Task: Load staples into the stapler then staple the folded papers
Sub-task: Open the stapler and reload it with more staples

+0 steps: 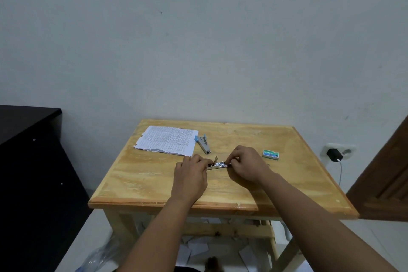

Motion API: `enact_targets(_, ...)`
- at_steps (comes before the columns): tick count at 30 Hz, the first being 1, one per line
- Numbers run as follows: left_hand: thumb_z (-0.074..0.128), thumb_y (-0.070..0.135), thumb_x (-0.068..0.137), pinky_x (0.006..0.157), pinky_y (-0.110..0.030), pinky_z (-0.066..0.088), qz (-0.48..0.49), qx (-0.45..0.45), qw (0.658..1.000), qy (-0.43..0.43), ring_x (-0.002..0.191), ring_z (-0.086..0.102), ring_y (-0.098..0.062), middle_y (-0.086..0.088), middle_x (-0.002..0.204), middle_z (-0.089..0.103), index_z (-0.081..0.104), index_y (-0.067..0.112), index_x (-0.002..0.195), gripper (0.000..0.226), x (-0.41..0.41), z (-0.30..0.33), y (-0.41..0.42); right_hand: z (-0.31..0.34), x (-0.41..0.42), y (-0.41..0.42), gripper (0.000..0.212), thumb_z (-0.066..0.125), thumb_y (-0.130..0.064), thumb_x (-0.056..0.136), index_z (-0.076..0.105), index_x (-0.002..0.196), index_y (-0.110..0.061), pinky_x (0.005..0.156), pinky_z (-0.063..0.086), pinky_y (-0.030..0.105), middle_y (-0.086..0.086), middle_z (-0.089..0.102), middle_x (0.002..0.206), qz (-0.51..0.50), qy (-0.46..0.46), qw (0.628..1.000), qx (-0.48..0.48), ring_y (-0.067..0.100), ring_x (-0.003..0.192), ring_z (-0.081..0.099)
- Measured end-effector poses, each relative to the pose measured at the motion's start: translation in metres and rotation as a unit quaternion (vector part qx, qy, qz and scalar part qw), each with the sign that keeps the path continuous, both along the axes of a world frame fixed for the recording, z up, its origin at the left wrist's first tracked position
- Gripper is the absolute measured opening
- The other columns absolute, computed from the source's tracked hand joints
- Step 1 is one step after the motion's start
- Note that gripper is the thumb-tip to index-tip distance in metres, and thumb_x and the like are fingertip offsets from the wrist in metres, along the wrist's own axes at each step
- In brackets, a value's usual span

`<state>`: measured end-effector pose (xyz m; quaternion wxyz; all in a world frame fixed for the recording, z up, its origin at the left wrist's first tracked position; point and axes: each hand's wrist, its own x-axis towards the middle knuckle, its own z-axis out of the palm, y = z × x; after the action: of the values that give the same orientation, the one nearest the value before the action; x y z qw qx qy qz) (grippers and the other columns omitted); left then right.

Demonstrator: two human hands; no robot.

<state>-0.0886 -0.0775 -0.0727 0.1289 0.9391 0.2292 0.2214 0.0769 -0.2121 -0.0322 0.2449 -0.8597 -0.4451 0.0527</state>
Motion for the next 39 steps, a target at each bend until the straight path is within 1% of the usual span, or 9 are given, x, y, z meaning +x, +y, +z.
enact_targets(3, 0.055, 0.022, 0.104, 0.089, -0.039, 0.045, 0.005, 0.005, 1.0, 0.003, 0.112, 0.053, -0.02, 0.011, 0.119, 0.062, 0.065, 0.038, 0.135, 0.037, -0.001, 0.0, -0.001, -0.008, 0.001, -0.003, 0.029, 0.058, -0.012, 0.095, 0.082, 0.088, -0.027, 0.083, 0.053, 0.029, -0.008, 0.069, 0.097, -0.026, 0.065, 0.996, 0.053, 0.011, 0.094, 0.061)
enact_targets(9, 0.054, 0.019, 0.105, 0.088, -0.038, 0.046, -0.016, 0.023, 1.0, 0.006, 0.112, 0.052, -0.022, 0.007, 0.123, 0.061, 0.054, 0.035, 0.146, 0.045, -0.002, 0.001, -0.005, -0.016, 0.007, -0.015, 0.033, 0.054, 0.001, 0.094, 0.079, 0.089, -0.02, 0.085, 0.059, 0.038, -0.002, 0.076, 0.091, -0.116, 0.19, 0.95, 0.218, 0.018, 0.093, 0.07)
enact_targets(15, 0.055, 0.018, 0.105, 0.086, -0.036, 0.046, -0.028, 0.023, 0.999, 0.005, 0.11, 0.052, -0.021, 0.005, 0.123, 0.058, 0.051, 0.039, 0.15, 0.05, -0.001, 0.0, -0.004, -0.019, 0.001, -0.011, 0.024, 0.059, -0.007, 0.099, 0.077, 0.104, -0.021, 0.076, 0.052, 0.021, -0.007, 0.073, 0.099, -0.089, 0.131, 0.971, 0.179, 0.007, 0.09, 0.066)
enact_targets(20, 0.048, 0.03, 0.11, 0.089, -0.036, 0.043, -0.032, 0.042, 0.997, 0.048, 0.109, 0.046, -0.019, 0.003, 0.119, 0.049, 0.047, 0.049, 0.152, 0.047, 0.001, 0.001, -0.002, -0.011, 0.001, -0.009, 0.033, 0.056, -0.009, 0.098, 0.072, 0.124, -0.022, 0.069, 0.046, 0.012, -0.004, 0.072, 0.108, -0.057, 0.1, 0.988, 0.105, 0.004, 0.086, 0.064)
enact_targets(22, 0.043, 0.029, 0.111, 0.094, -0.038, 0.043, -0.027, 0.065, 0.994, 0.083, 0.115, 0.044, -0.021, 0.0, 0.127, 0.048, 0.038, 0.049, 0.157, 0.05, 0.002, 0.006, -0.005, -0.007, 0.0, -0.009, 0.036, 0.055, -0.01, 0.098, 0.07, 0.129, -0.021, 0.073, 0.046, 0.012, -0.004, 0.07, 0.111, -0.048, 0.09, 0.991, 0.085, 0.006, 0.089, 0.063)
enact_targets(26, 0.043, 0.028, 0.109, 0.096, -0.039, 0.041, -0.029, 0.084, 0.991, 0.097, 0.12, 0.044, -0.024, -0.003, 0.132, 0.048, 0.036, 0.044, 0.158, 0.051, 0.003, 0.01, -0.007, -0.003, -0.002, -0.006, 0.043, 0.064, -0.022, 0.095, 0.066, 0.138, -0.022, 0.099, 0.047, 0.027, -0.001, 0.06, 0.123, -0.023, 0.049, 0.998, 0.011, 0.014, 0.111, 0.057)
enact_targets(30, 0.053, 0.027, 0.103, 0.094, -0.035, 0.045, 0.001, 0.038, 0.999, 0.029, 0.116, 0.05, -0.019, 0.005, 0.132, 0.056, 0.044, 0.034, 0.152, 0.051, -0.003, 0.005, -0.008, -0.005, -0.004, 0.0, 0.039, 0.07, -0.031, 0.095, 0.07, 0.133, -0.021, 0.097, 0.045, 0.027, -0.002, 0.055, 0.122, -0.032, 0.039, 0.999, -0.006, 0.013, 0.107, 0.054)
enact_targets(35, 0.059, 0.045, 0.097, 0.09, -0.039, 0.045, 0.071, 0.016, 0.997, 0.008, 0.109, 0.055, -0.017, 0.013, 0.114, 0.064, 0.052, 0.035, 0.134, 0.038, -0.017, 0.004, -0.003, -0.009, -0.01, 0.004, 0.033, 0.07, -0.03, 0.096, 0.073, 0.128, -0.022, 0.094, 0.044, 0.025, -0.005, 0.055, 0.117, -0.068, 0.038, 0.997, 0.013, 0.009, 0.102, 0.053)
enact_targets(39, 0.081, 0.031, 0.089, 0.073, -0.035, 0.056, 0.063, -0.196, 0.97, -0.13, 0.091, 0.064, -0.011, 0.017, 0.094, 0.067, 0.051, 0.039, 0.124, 0.047, -0.017, 0.018, -0.004, -0.008, -0.013, 0.005, 0.032, 0.069, -0.029, 0.097, 0.072, 0.129, -0.024, 0.095, 0.046, 0.026, -0.005, 0.055, 0.119, -0.072, 0.042, 0.997, 0.011, 0.009, 0.104, 0.052)
